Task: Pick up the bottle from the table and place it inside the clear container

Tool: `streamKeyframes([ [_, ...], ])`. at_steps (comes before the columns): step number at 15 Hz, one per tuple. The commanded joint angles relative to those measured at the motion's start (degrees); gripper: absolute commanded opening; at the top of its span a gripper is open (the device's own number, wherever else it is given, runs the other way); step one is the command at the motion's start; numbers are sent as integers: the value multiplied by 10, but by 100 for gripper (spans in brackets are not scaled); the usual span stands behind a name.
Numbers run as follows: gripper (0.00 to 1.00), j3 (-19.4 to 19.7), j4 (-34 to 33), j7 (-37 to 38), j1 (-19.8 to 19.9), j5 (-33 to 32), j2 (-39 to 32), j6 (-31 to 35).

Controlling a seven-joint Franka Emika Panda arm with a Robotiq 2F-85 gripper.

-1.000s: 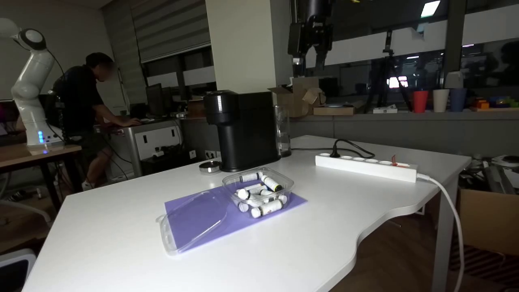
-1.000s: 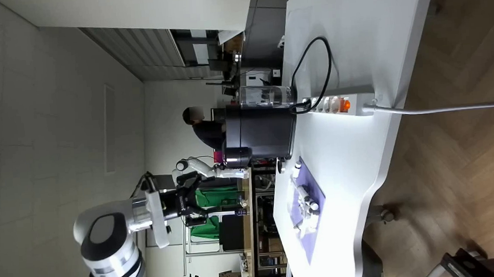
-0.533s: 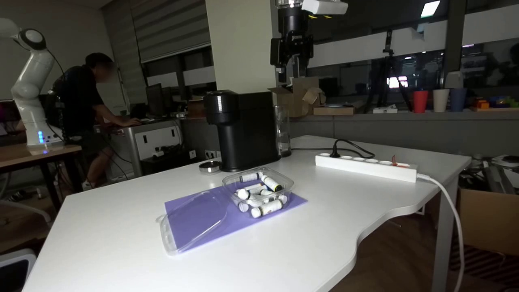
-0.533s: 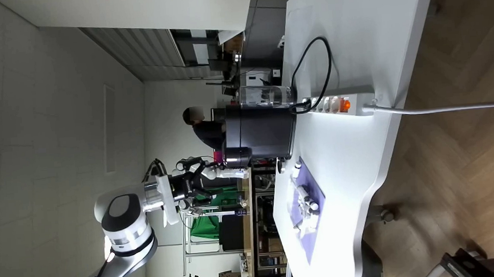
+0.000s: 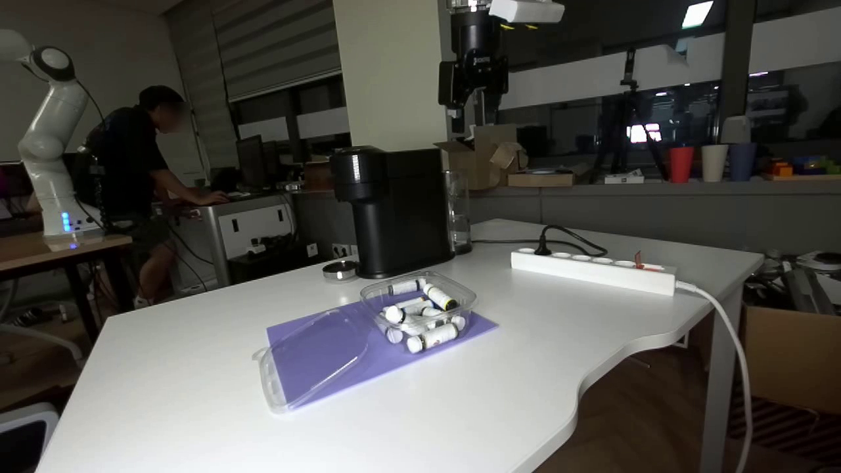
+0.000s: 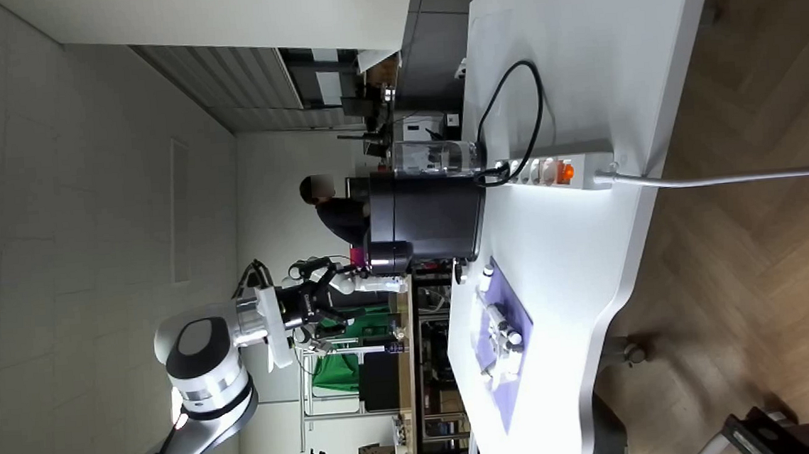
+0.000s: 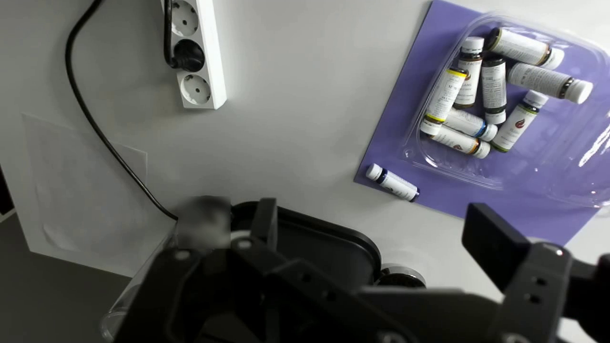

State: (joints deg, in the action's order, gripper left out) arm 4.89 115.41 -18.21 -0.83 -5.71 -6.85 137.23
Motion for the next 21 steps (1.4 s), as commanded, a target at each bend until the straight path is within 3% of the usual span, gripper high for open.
streamKeyframes([
  [1,100,-15,-17,-15,16,0,-18,12],
  [5,100,-36,-95,-103,31,21,-106,42],
  [10,100,-78,-246,-220,56,11,-259,36],
  [21,100,-76,-562,-393,0,-105,-528,-107],
])
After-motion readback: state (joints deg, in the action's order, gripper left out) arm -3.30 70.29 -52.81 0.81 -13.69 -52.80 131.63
